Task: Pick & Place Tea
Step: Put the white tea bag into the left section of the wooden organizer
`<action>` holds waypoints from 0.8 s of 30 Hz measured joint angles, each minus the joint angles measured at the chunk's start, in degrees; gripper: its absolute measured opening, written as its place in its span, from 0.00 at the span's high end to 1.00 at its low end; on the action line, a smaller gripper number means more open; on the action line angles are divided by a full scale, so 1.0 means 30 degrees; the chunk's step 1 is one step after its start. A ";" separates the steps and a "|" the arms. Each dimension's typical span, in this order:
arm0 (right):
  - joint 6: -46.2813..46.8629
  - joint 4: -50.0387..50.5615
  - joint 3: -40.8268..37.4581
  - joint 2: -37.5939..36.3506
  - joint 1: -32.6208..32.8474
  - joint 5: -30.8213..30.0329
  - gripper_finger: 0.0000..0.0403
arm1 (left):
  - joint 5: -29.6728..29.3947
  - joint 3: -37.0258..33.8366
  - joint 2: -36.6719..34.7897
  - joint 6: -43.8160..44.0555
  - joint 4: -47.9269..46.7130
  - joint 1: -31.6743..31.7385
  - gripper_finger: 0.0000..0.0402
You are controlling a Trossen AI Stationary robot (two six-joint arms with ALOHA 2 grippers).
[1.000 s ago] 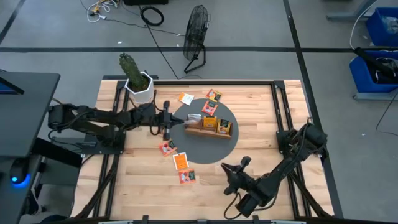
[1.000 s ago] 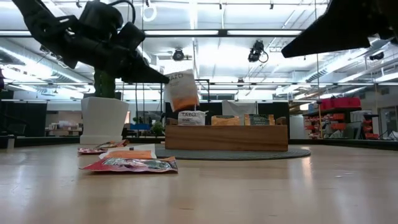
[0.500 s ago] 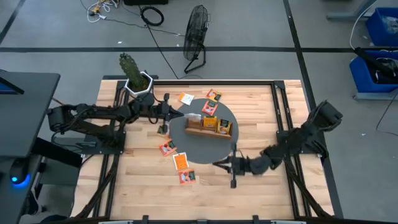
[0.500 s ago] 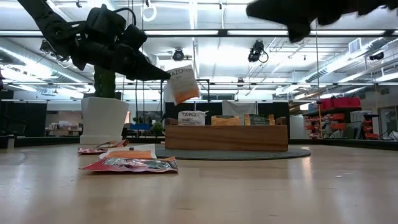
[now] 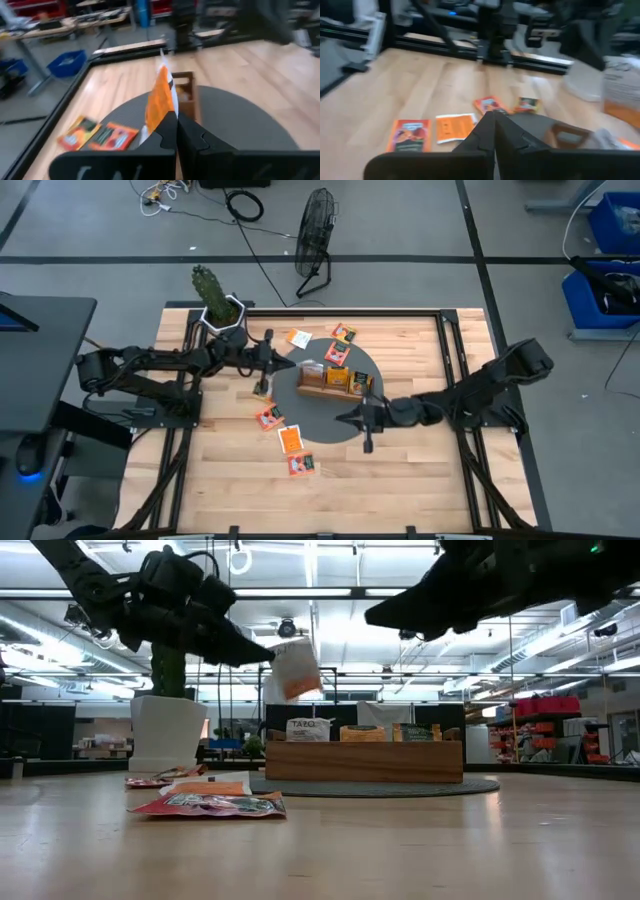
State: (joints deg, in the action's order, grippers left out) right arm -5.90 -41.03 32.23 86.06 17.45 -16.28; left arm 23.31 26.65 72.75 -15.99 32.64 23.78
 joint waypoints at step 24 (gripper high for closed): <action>-0.1047 0.1517 0.0000 -0.1487 -0.5750 0.6436 0.98 | 0.0329 0.3728 0.4697 0.0145 -0.3029 0.1481 1.00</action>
State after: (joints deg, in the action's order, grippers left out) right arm -9.04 -36.48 32.23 81.60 0.20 3.03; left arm 24.30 37.84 86.84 -15.56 23.55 28.23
